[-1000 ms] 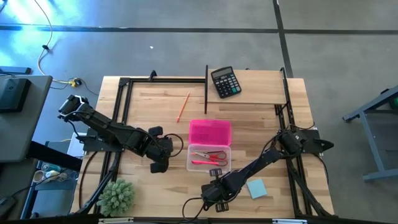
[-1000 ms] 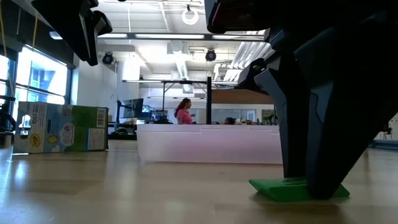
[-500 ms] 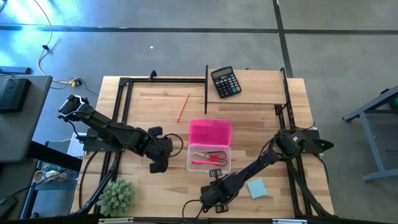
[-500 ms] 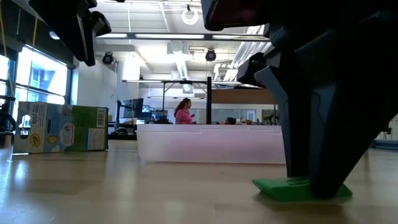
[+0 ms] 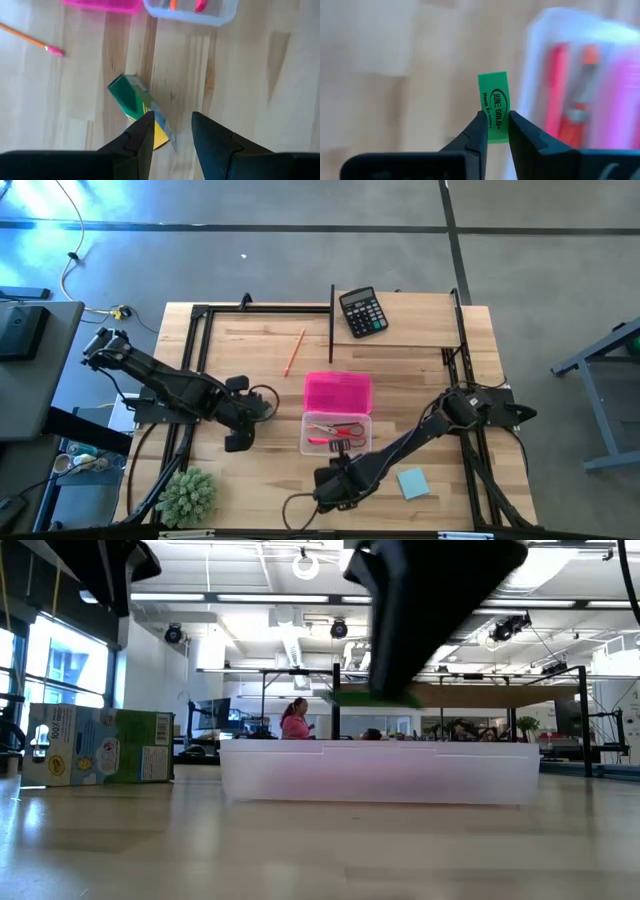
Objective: Pack school essentials
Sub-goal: Put the green eraser into the supply box
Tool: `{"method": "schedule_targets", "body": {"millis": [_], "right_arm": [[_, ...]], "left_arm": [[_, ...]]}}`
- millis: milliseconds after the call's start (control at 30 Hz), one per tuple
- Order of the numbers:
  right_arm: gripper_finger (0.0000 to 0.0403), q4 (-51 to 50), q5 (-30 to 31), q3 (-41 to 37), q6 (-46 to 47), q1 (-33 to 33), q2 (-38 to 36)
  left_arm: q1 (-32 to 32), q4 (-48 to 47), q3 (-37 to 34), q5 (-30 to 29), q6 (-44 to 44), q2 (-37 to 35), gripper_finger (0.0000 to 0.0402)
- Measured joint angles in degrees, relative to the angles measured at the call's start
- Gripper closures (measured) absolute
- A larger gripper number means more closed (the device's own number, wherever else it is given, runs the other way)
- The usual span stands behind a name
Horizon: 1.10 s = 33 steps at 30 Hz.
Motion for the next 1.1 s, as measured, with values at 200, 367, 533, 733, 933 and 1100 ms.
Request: {"method": "schedule_targets", "body": {"millis": [200, 367, 533, 733, 933, 1100], "right_arm": [[0.0353, -4.6, 5.1, 2.6, 1.4, -4.9, -0.2], [0.0353, -4.2, -1.1, 2.7, 1.5, -9.9, -0.2], [0.0353, -3.5, -9.9, 2.7, 1.5, -14.3, -0.2], [0.0353, -2.0, -16.8, 2.7, -0.1, -17.2, 1.7], [0.0341, -1.7, -16.8, 2.7, -3.0, -17.6, 1.9], [0.0293, -2.2, -16.9, 2.7, -4.8, -17.9, 1.7]], "left_arm": [[0.0, -1.3, 0.0, -3.7, 0.1, -4.8, 0.0283], [1.1, -1.9, 0.0, -6.2, 0.1, -8.3, 0.0283], [3.5, -2.1, 0.0, -7.0, 1.0, -10.8, 0.0283], [6.5, -2.1, -0.1, -7.8, 2.6, -12.4, 0.0283], [8.3, -2.1, -0.1, -7.8, 3.6, -12.6, 0.0283], [9.4, -2.1, -0.1, -7.7, 4.0, -12.6, 0.0283]]}}
